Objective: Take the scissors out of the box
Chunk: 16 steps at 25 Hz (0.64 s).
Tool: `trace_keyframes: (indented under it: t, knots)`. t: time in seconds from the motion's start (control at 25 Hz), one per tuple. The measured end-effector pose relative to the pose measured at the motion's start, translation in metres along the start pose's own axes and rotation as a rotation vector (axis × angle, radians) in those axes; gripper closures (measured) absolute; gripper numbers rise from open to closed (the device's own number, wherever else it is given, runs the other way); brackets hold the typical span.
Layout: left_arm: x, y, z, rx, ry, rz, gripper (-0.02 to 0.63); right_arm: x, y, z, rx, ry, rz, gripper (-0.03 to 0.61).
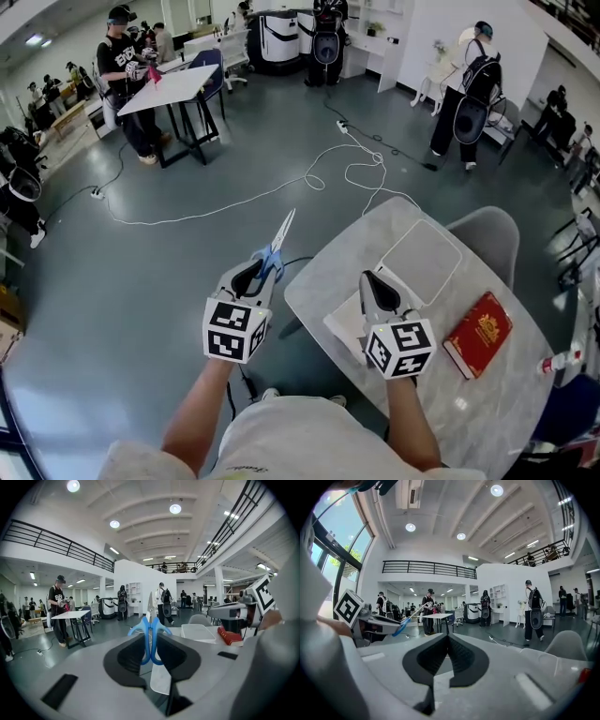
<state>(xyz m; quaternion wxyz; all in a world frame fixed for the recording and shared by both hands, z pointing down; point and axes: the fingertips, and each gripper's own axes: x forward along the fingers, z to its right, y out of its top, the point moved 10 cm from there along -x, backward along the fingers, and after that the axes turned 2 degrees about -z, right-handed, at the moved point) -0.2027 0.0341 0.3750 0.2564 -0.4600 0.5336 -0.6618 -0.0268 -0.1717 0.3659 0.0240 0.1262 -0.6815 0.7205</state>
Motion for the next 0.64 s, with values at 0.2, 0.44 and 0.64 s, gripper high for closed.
trace_keyframes:
  t: [0.2, 0.44, 0.64]
  knots:
    - [-0.0030, 0.0005, -0.0029, -0.012, -0.001, -0.003, 0.535, 0.0038, 0.0021, -0.0031, 0.002, 0.008, 0.000, 0.574]
    - [-0.0002, 0.0018, -0.0025, -0.016, -0.014, -0.001, 0.535, 0.0051, 0.0010, -0.0034, 0.010, 0.003, 0.002, 0.574]
    - [0.0056, 0.0021, -0.0014, -0.022, -0.019, -0.003, 0.535, 0.0074, 0.0000, 0.0002, 0.014, 0.002, 0.005, 0.574]
